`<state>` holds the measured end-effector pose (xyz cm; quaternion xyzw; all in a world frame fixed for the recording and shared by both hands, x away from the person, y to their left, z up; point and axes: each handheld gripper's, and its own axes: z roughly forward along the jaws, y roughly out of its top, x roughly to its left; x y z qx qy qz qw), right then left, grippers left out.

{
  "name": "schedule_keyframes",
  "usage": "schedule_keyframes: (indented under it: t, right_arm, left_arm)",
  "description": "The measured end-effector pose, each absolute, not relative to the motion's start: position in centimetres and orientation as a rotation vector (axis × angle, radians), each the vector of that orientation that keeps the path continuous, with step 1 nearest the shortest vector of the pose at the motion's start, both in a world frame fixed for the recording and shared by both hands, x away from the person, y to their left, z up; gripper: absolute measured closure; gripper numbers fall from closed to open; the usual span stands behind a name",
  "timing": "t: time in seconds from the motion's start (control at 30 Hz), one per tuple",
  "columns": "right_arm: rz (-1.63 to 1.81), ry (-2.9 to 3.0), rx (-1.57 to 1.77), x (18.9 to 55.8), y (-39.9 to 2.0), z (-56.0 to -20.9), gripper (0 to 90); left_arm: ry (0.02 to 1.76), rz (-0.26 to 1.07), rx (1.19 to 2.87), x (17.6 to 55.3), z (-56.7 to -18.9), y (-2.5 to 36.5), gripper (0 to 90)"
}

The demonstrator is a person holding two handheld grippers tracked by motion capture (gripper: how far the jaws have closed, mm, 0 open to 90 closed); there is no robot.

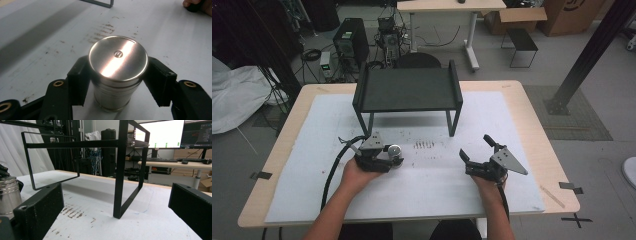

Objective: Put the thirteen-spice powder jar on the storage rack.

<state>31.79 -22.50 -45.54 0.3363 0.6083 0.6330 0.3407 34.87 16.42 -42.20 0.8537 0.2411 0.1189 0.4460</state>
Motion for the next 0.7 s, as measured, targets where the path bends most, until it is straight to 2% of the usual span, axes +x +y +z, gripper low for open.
schedule_keyframes:
  t: [0.3,0.7]
  right_arm:
    - [1.647,1.583,0.875,31.79,-22.5,-45.54,0.0]
    - [1.648,1.583,0.877,31.8,-22.5,-45.54,0.0]
  left_arm:
    - [0.598,0.289,2.109,34.92,-42.16,16.63,48.4]
    - [0.573,0.305,2.123,34.63,-41.91,16.66,48.9]
